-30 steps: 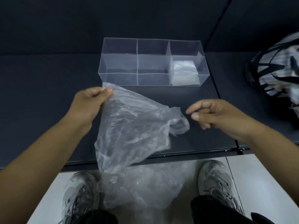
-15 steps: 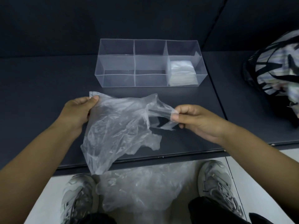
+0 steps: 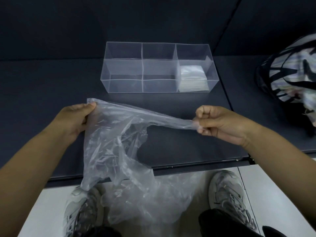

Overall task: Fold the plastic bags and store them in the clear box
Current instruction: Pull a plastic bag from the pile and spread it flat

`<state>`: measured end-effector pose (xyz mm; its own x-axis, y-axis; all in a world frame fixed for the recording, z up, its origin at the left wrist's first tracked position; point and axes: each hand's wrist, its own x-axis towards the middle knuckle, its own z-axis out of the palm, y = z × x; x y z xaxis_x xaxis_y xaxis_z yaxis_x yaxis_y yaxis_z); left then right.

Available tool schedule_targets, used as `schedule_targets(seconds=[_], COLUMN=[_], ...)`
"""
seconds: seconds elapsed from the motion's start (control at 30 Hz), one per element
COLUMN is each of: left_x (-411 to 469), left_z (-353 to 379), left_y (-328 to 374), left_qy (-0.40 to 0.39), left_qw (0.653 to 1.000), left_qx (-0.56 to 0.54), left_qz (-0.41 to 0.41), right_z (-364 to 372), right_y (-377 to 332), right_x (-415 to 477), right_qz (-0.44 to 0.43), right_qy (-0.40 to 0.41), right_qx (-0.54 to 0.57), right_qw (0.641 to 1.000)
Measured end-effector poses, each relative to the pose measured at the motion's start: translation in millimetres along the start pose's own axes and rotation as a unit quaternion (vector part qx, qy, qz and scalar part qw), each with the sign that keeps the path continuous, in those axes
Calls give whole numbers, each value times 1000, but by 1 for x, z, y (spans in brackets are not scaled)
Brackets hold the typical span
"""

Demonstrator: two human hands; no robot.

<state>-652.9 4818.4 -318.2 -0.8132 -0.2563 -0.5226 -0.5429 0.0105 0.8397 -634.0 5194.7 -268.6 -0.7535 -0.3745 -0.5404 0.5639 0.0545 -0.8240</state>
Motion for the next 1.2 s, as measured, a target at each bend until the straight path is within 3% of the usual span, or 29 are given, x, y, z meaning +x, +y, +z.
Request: schedule_targets(seconds=[0.13,0.27,0.37,0.43,0.5,0.57,0.63,0.8,1.2], left_x=[0,3,1,-9,-28,-52,-79,-122,-108], left_z=[10,39,44,32,17,8,7,22,13], left_y=[-1,3,6,1,-9,-23,-40,-57,-46], left_qy=[-6,8,-35,-66,-65,-55,-71,-129,-50], left_qw=[1000,999,996,991,986,985,985,982,984], left_qx=[9,-36,-79,-109,-137,-134,-105,-44,-95], left_qz=[6,1,-36,-50,-68,-89,-113,-133,-140], right_z=[-17,-35,-27,-8,12,28,38,48,-12], right_y=[-4,-11,-4,7,23,36,46,53,37], right_x=[12,29,23,5,-18,-39,-50,-43,-43], right_qz=[-56,-179,-215,-218,-183,-136,-101,-74,-43], right_qy=[168,341,389,323,191,51,-25,-39,-30], right_qx=[-87,-77,-98,-105,-149,-197,-177,-127,-248], right_qw=[980,920,890,915,953,970,979,988,967])
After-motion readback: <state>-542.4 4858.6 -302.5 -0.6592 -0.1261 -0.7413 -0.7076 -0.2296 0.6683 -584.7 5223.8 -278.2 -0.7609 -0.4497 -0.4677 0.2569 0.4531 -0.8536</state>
